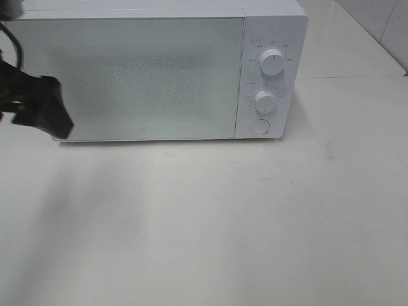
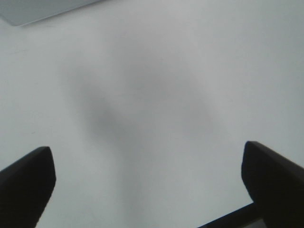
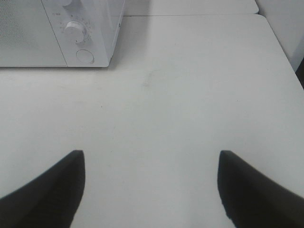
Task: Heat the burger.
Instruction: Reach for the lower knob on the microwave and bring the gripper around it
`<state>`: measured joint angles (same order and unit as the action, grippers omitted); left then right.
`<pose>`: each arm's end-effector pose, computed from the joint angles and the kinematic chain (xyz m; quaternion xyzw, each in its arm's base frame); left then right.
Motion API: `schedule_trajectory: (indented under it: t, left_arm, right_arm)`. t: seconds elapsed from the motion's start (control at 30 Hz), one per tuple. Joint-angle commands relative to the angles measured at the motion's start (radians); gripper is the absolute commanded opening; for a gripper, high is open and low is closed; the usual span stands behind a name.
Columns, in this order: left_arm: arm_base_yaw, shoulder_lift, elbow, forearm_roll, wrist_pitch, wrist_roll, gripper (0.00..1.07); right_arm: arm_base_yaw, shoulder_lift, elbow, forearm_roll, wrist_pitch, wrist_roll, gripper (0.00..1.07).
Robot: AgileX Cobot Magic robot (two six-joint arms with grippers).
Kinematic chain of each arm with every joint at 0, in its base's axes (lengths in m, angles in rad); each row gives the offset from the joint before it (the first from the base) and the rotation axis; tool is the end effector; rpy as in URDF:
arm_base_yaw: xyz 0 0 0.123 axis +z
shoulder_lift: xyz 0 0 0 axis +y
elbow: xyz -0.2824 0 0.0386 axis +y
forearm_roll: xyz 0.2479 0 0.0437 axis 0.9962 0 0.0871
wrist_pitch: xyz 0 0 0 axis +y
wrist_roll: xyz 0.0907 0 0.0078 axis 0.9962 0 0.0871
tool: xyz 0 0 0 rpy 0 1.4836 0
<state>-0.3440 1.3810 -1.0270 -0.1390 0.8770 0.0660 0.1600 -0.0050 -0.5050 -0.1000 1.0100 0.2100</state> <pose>0.2510 -0.1002 0.2804 0.1671 0.9611 -0.0903 0.2008 -0.0032 -0.0083 0.2830 0.0218 0.8357 0.0514 0.5464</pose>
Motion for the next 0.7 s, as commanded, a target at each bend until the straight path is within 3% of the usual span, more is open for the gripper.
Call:
schedule_trajectory:
  t: [0.03, 0.07, 0.1, 0.13, 0.33, 0.7]
  left_arm:
    - [0.079, -0.053, 0.0, 0.005, 0.04, 0.012, 1.0]
    - [0.143, -0.097, 0.0, 0.006, 0.062, 0.028, 1.0]
    - [0.143, -0.097, 0.0, 0.006, 0.062, 0.028, 1.0]
    - [0.195, -0.136, 0.0, 0.011, 0.073, 0.03, 1.0]
    - [0.307, -0.255, 0.035, 0.011, 0.079, 0.029, 1.0]
    - [0.315, -0.589, 0.297, 0.019, 0.038, 0.053, 1.0]
  right_arm:
    - [-0.003, -0.027, 0.004, -0.005, -0.011, -0.011, 0.75]
    - [-0.003, -0.027, 0.004, -0.005, -0.011, -0.011, 0.75]
    - [-0.003, -0.027, 0.004, -0.005, -0.011, -0.011, 0.75]
    - [-0.003, -0.027, 0.004, -0.005, -0.011, -0.011, 0.75]
    - [-0.003, -0.027, 0.004, -0.005, -0.011, -0.011, 0.75]
    - [-0.003, -0.027, 0.004, -0.005, -0.011, -0.011, 0.75]
